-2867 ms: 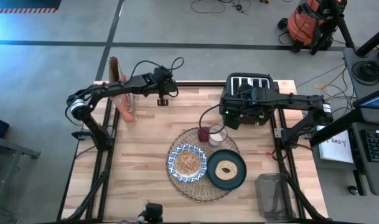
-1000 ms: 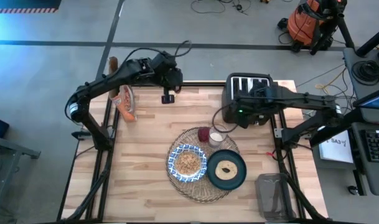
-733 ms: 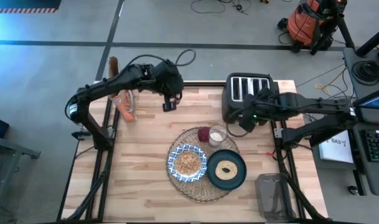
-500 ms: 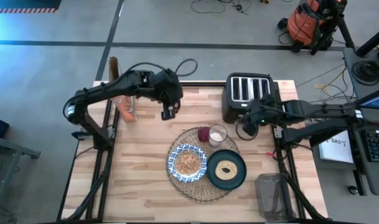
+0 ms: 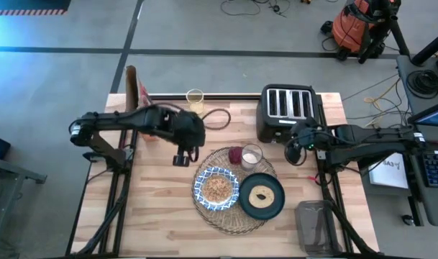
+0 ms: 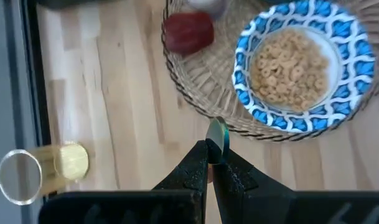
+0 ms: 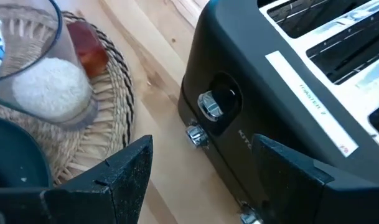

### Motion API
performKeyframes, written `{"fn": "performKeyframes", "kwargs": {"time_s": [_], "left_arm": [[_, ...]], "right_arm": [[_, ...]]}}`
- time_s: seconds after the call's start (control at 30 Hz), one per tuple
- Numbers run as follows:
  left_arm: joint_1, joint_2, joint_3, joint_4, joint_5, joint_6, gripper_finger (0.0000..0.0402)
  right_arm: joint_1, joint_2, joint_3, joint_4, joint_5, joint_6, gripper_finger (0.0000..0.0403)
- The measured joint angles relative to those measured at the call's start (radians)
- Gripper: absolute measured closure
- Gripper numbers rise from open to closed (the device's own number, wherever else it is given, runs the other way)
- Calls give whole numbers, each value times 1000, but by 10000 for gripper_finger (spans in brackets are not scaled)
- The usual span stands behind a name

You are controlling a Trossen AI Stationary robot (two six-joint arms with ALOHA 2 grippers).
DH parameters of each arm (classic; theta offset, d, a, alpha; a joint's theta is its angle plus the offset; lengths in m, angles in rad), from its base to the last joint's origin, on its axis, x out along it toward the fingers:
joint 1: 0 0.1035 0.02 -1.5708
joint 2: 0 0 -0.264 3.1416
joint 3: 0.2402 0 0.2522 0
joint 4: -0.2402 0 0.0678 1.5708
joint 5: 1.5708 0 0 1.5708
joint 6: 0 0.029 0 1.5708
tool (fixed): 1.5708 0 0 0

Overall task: Arrange a breakfast setting
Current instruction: Put the violet spoon to the left of the white patterned bowl on the brown table mat

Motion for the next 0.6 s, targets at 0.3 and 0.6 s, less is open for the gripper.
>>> {"fn": "performKeyframes", "kwargs": {"time_s": [0.3,0.6], "left_arm": [[-62,-42,-161,-16,-79,-88,402],[-122,-49,-317,-16,-56,103,401]], "right_arm": [[0,-57,-53,47,-27,23,142],[0,-49,-54,44,-28,24,142]]}}
